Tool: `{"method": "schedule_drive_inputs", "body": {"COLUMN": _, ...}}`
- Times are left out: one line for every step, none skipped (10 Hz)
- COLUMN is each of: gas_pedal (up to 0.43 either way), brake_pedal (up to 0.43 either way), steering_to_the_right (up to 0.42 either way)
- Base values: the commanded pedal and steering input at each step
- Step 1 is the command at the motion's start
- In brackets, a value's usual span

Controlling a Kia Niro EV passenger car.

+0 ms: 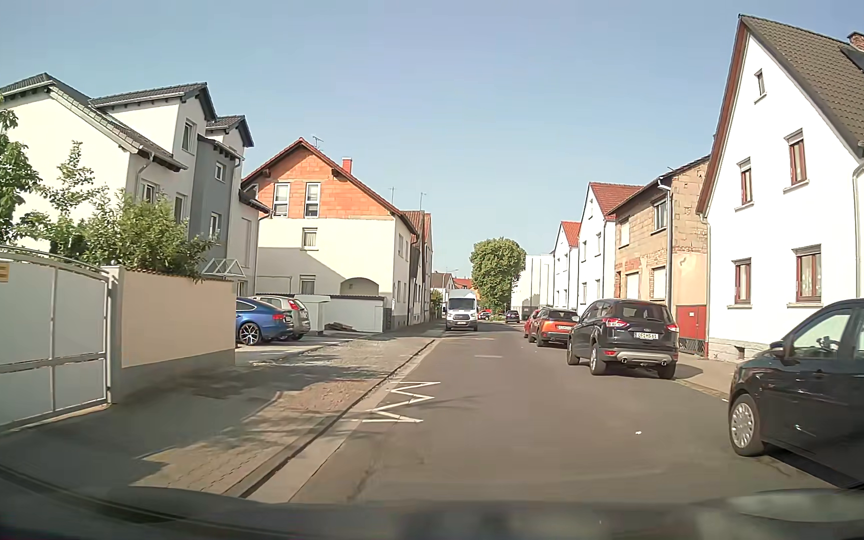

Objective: Follow the waypoints while adhering to traffic rules and regulations

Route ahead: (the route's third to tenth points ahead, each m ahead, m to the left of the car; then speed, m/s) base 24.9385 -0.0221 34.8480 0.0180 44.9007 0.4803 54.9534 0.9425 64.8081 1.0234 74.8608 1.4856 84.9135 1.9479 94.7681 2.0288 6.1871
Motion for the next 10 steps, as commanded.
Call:
{"method": "schedule_drive_inputs", "body": {"gas_pedal": 0.067, "brake_pedal": 0.030, "steering_to_the_right": 0.016}}
{"method": "schedule_drive_inputs", "body": {"gas_pedal": 0.059, "brake_pedal": 0.030, "steering_to_the_right": 0.015}}
{"method": "schedule_drive_inputs", "body": {"gas_pedal": 0.059, "brake_pedal": 0.030, "steering_to_the_right": 0.018}}
{"method": "schedule_drive_inputs", "body": {"gas_pedal": 0.059, "brake_pedal": 0.030, "steering_to_the_right": 0.020}}
{"method": "schedule_drive_inputs", "body": {"gas_pedal": 0.059, "brake_pedal": 0.030, "steering_to_the_right": 0.020}}
{"method": "schedule_drive_inputs", "body": {"gas_pedal": 0.059, "brake_pedal": 0.030, "steering_to_the_right": 0.017}}
{"method": "schedule_drive_inputs", "body": {"gas_pedal": 0.059, "brake_pedal": 0.030, "steering_to_the_right": 0.010}}
{"method": "schedule_drive_inputs", "body": {"gas_pedal": 0.059, "brake_pedal": 0.030, "steering_to_the_right": 0.010}}
{"method": "schedule_drive_inputs", "body": {"gas_pedal": 0.059, "brake_pedal": 0.030, "steering_to_the_right": 0.012}}
{"method": "schedule_drive_inputs", "body": {"gas_pedal": 0.059, "brake_pedal": 0.030, "steering_to_the_right": 0.015}}
